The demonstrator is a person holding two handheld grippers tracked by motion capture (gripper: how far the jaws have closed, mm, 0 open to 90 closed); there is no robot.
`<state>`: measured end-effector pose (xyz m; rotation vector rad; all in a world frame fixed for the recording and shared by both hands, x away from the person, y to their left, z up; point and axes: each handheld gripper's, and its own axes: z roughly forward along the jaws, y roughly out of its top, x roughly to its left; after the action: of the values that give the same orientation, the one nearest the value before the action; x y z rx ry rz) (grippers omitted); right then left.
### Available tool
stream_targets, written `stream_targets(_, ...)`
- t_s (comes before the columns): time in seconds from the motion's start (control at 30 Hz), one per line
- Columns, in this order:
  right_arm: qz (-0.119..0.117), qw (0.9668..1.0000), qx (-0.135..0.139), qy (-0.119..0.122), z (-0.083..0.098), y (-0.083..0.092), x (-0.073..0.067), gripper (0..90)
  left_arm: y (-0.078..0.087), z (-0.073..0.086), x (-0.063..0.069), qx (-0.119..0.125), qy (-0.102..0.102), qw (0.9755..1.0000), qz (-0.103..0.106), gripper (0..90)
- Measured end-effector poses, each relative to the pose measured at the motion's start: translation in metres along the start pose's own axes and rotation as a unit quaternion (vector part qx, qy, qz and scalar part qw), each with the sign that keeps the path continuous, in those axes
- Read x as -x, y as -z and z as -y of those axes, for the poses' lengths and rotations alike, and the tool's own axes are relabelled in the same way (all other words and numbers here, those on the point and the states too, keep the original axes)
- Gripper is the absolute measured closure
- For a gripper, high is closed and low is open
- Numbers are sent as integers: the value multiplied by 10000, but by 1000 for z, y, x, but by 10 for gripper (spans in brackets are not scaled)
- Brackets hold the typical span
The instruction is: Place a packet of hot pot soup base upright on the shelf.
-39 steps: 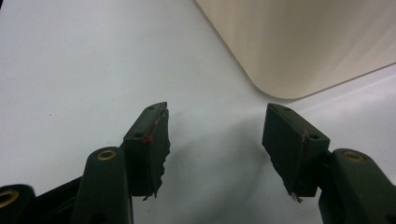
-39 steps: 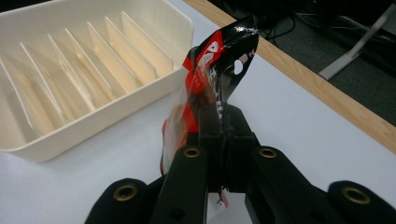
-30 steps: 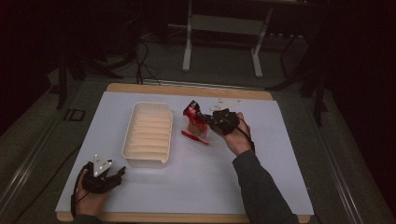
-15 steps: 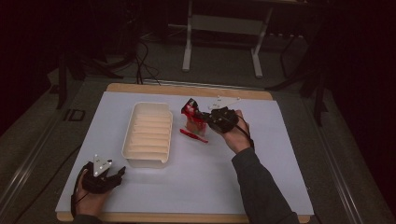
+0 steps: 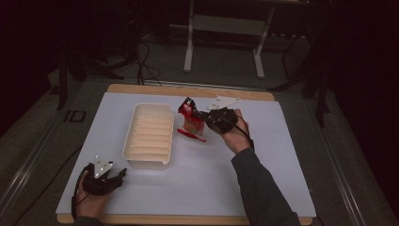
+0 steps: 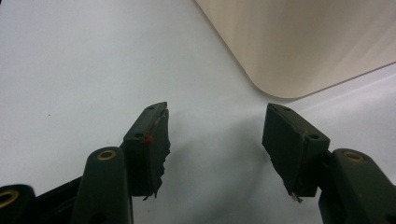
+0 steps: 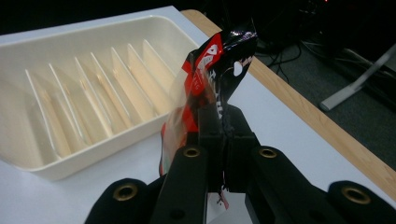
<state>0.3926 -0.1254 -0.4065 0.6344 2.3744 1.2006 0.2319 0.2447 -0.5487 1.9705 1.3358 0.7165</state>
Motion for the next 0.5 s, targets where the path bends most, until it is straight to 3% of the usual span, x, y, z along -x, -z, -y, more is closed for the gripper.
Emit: stream_targets(0.5, -99, 9998, 125, 117, -11, -4, -10, 883, 0, 0, 0, 7, -1, 10000, 0, 410)
